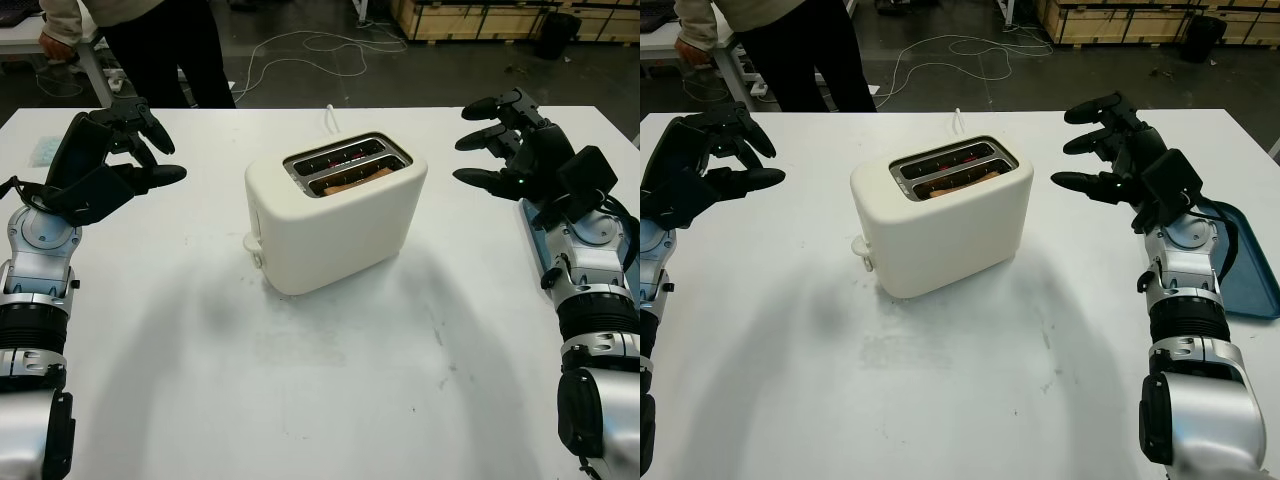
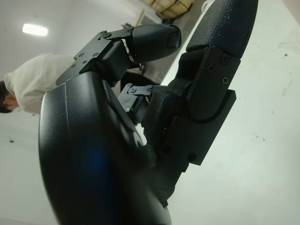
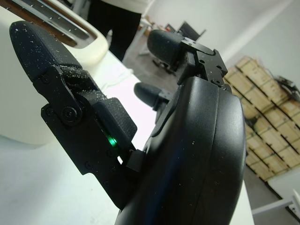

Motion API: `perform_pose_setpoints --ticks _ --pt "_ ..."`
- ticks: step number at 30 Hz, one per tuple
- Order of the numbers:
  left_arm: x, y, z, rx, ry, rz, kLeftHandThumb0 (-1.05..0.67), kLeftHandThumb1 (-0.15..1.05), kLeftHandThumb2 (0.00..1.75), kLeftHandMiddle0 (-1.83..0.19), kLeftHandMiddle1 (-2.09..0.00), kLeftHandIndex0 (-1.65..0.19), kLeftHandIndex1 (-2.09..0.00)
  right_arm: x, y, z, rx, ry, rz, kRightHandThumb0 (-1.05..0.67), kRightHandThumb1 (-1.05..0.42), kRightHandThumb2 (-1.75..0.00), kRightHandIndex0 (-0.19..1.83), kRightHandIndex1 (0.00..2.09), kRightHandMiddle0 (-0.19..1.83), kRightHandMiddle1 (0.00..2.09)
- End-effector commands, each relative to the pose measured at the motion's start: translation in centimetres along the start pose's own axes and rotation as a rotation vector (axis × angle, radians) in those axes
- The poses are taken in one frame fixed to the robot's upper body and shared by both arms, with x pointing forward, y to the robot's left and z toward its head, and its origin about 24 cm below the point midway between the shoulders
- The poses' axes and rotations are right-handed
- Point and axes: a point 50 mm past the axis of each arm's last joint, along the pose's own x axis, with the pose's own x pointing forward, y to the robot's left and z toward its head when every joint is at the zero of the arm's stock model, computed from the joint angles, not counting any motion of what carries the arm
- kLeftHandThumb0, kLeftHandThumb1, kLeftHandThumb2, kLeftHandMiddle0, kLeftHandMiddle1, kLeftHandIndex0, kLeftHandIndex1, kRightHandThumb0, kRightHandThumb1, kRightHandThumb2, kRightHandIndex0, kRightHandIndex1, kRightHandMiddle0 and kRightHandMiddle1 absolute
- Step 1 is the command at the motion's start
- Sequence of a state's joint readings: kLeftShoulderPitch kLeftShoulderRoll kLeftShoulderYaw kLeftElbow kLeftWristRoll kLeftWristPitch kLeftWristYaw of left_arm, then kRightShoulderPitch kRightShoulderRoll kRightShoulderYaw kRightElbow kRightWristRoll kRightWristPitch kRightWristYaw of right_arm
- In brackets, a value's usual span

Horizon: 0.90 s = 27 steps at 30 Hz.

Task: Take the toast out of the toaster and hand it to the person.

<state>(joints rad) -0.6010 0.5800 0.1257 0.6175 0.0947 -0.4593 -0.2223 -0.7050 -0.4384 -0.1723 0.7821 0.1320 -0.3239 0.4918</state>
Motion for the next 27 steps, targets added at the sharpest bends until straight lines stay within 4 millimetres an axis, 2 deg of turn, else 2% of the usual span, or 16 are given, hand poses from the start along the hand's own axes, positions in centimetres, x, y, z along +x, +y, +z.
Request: perform_pose_setpoints --ticks 1,27 --pt "0.28 0.12 0.24 0.008 -0.01 -0.002 -1.05 0.86 0.01 -0.69 -1.52 -0.62 -1.53 0.11 0.0 0.32 -0.006 -0.013 -0.002 -1.05 -0.6 0.0 0.0 1.51 0.08 1.33" --pt "0.3 -0.02 0.28 0.001 -0.012 0.002 -1.05 0.84 0.0 -0.71 -1.52 -0.64 -1.52 0.06 -0.03 0.19 -0.003 -0.013 -0.003 -1.05 -0.62 -0.01 0.0 1.52 0.07 1.34"
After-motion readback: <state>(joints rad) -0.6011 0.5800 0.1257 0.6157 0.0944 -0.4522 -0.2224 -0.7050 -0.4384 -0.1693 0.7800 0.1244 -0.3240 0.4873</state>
